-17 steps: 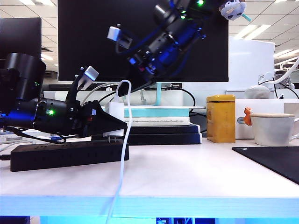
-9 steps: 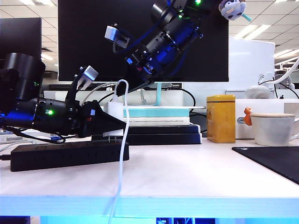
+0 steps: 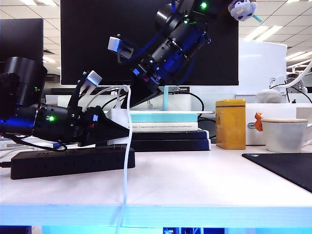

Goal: Plug the white charger into the left socket.

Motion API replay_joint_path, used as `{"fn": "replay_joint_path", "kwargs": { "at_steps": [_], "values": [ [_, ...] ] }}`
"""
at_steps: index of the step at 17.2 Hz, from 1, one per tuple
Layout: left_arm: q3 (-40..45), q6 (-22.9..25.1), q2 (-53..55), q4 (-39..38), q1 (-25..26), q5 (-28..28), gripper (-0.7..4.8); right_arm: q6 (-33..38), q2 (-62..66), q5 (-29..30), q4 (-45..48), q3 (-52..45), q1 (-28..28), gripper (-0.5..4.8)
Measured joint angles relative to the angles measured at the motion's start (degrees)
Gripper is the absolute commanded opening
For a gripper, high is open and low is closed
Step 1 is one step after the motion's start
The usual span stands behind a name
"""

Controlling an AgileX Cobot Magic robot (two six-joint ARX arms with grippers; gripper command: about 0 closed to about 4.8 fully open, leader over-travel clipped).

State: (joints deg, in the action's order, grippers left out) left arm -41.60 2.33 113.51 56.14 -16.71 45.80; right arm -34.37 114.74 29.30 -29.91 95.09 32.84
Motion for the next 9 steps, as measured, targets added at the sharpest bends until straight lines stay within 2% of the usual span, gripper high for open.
{"fn": "replay_joint_path", "kwargs": {
  "at_steps": [9],
  "values": [
    [0.0, 4.3, 0.0, -0.8, 0.0, 0.1, 1.74, -2.8, 0.0, -0.3, -2.0, 0.3, 0.2, -0.05]
  ]
}}
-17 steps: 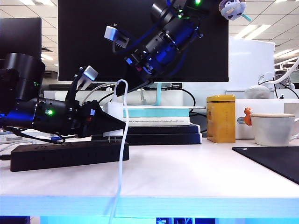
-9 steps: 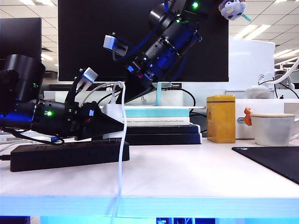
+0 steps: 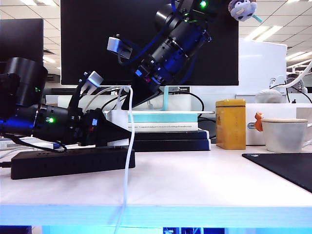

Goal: Plug the white charger into the left socket.

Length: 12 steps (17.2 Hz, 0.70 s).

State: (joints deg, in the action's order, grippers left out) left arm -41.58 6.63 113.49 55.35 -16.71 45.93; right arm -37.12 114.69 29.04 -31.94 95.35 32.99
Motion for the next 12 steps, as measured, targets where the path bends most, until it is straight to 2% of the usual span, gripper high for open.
{"fn": "replay_joint_path", "kwargs": {
  "at_steps": [6, 12],
  "values": [
    [0.0, 3.8, -0.2, -1.0, 0.0, -0.1, 1.73, -1.6, -0.3, -1.9, -1.6, 0.2, 1.5, -0.05],
    [0.0, 5.7, -0.4, -1.8, 0.0, -0.3, 1.72, -1.6, -0.3, -4.0, -3.6, 0.8, 1.9, -0.05]
  ]
}}
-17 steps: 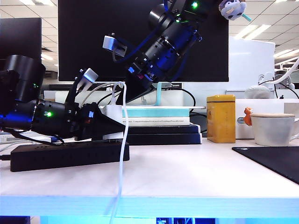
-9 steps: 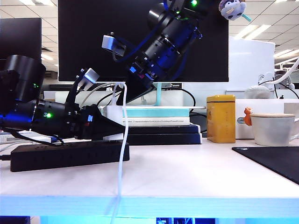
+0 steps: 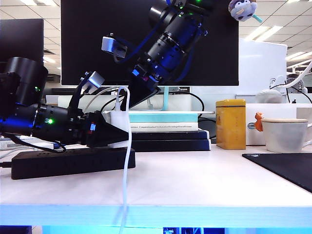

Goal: Plug the white charger into the left socket.

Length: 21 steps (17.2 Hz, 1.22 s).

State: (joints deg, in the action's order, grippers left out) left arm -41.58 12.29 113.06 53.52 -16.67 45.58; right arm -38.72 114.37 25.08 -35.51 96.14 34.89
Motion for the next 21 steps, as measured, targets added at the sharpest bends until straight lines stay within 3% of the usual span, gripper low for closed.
{"fn": "replay_joint_path", "kwargs": {
  "at_steps": [8, 12, 17, 21],
  "values": [
    [0.0, 1.0, 0.0, 0.0, 0.0, -0.1, 1.72, 0.0, 0.0, -0.1, -2.8, 0.4, 0.0, -0.05],
    [0.0, -0.1, 0.2, -0.3, 0.2, 0.0, 1.72, -0.3, 2.4, 1.9, -12.7, -1.7, 1.6, -0.05],
    [-0.4, 2.3, -0.6, -3.1, -0.1, -0.5, 1.7, -1.2, 1.3, -5.2, -12.2, -1.5, 2.0, -0.05],
    [-0.4, 3.6, -0.7, -3.6, -0.1, -0.4, 1.69, -2.8, -2.0, -5.8, -9.7, -1.2, 1.7, -0.05]
  ]
}}
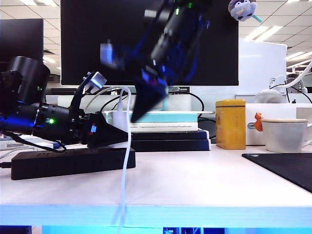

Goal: Plug the white charger into the left socket.

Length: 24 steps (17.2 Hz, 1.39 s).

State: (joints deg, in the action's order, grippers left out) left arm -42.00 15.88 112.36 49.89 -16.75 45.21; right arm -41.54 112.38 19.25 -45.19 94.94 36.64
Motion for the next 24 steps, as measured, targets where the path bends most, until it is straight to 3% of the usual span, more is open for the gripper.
{"fn": "replay_joint_path", "kwargs": {
  "at_steps": [9, 12, 24],
  "values": [
    [-0.1, 0.2, 0.0, -0.2, 0.0, 0.7, 1.69, 1.2, -1.2, 2.7, 13.7, 0.2, -1.5, -0.05],
    [-0.1, 0.2, 0.0, -0.3, 0.0, 1.2, 1.68, 2.2, -0.1, 5.7, 14.4, 0.3, -1.5, -0.05],
    [-0.2, 3.8, -1.7, -4.5, 0.0, -0.3, 1.5, 2.5, 2.2, 5.6, 11.7, 0.9, -1.4, -0.05]
  ]
}}
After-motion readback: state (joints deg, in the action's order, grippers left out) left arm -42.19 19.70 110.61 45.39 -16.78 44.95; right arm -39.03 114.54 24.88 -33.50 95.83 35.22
